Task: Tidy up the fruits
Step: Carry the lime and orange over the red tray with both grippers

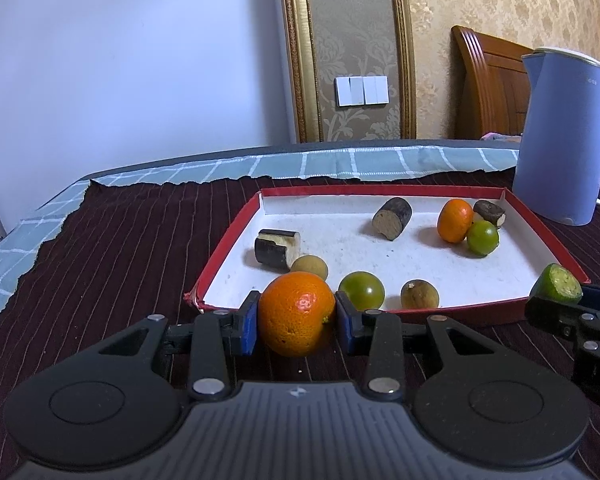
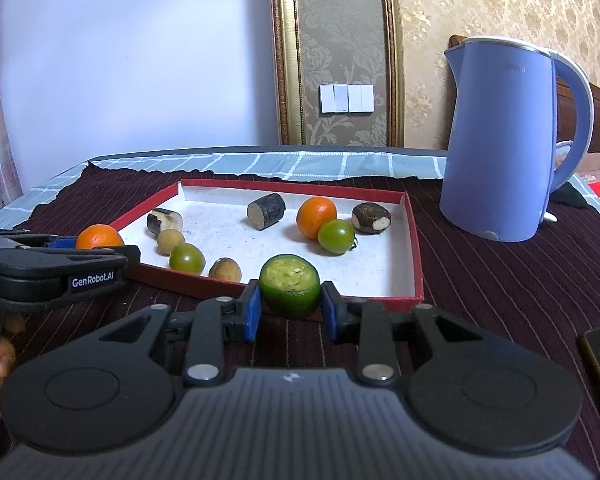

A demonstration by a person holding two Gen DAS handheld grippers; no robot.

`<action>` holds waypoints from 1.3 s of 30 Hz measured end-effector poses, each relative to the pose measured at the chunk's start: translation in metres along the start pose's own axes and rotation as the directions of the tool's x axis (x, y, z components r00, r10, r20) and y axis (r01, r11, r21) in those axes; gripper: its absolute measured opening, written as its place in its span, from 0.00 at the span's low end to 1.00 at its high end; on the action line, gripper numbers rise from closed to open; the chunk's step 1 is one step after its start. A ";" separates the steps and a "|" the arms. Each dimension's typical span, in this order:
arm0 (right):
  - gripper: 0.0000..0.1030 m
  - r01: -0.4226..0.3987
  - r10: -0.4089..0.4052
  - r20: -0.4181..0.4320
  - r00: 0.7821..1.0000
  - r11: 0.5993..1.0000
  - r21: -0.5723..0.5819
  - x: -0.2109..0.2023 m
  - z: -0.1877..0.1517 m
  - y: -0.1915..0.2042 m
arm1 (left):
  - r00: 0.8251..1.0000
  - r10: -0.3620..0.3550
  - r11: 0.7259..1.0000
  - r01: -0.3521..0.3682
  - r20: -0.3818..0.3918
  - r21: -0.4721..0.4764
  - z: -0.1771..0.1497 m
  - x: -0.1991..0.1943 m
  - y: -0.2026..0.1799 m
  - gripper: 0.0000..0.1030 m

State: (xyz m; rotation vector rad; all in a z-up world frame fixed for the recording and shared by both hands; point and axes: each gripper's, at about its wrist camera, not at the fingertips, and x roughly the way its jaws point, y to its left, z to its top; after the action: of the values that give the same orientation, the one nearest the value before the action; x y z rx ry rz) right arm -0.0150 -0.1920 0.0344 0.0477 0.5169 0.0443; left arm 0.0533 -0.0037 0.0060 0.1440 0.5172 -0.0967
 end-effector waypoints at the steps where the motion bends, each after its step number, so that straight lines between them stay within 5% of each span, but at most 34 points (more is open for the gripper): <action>1: 0.29 0.001 -0.001 0.000 1.000 1.000 -0.001 0.000 0.000 0.000 | 1.000 0.004 1.000 -0.004 0.001 0.003 0.001 0.001 0.000 0.36; 39: 0.29 0.016 -0.016 0.000 1.000 1.000 -0.012 0.036 0.028 -0.011 | 0.998 0.069 0.997 -0.068 -0.015 0.032 0.027 0.046 -0.009 0.36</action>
State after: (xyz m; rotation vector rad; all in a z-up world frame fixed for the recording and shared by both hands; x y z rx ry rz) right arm 0.0305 -0.2016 0.0401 0.0319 0.5170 0.0319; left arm 0.1047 -0.0194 0.0051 0.1935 0.5266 -0.0366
